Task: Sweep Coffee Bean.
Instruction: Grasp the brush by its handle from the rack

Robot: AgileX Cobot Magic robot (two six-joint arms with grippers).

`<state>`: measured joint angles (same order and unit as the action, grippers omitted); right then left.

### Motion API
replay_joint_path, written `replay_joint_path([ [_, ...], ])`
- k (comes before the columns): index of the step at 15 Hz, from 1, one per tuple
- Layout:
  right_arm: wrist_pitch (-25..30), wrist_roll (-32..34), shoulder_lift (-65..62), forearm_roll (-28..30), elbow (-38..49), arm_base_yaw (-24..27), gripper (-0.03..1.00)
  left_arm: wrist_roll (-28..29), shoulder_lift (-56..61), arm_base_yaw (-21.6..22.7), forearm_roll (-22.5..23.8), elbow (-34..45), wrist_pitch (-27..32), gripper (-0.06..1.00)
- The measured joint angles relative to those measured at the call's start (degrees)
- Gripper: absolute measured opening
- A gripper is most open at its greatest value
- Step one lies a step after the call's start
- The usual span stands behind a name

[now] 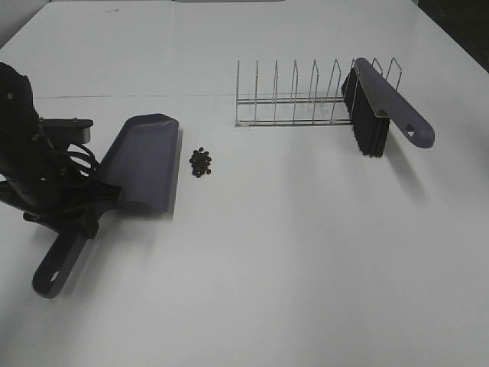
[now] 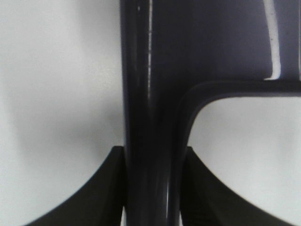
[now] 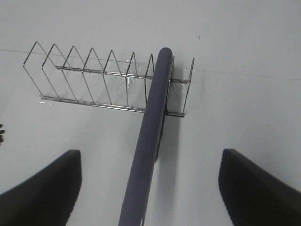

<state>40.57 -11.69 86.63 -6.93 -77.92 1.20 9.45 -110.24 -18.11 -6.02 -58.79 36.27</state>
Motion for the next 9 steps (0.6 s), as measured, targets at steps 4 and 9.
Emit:
replay_joint_path([
  [4,10.8,0.3,18.3,-4.6,-17.8,0.0,0.68,0.0,0.0,0.0,0.0,0.0,0.2,0.27],
  [9,14.7,3.2,32.9,-4.6,-32.8,0.0,0.68,0.0,0.0,0.0,0.0,0.0,0.2,0.27],
])
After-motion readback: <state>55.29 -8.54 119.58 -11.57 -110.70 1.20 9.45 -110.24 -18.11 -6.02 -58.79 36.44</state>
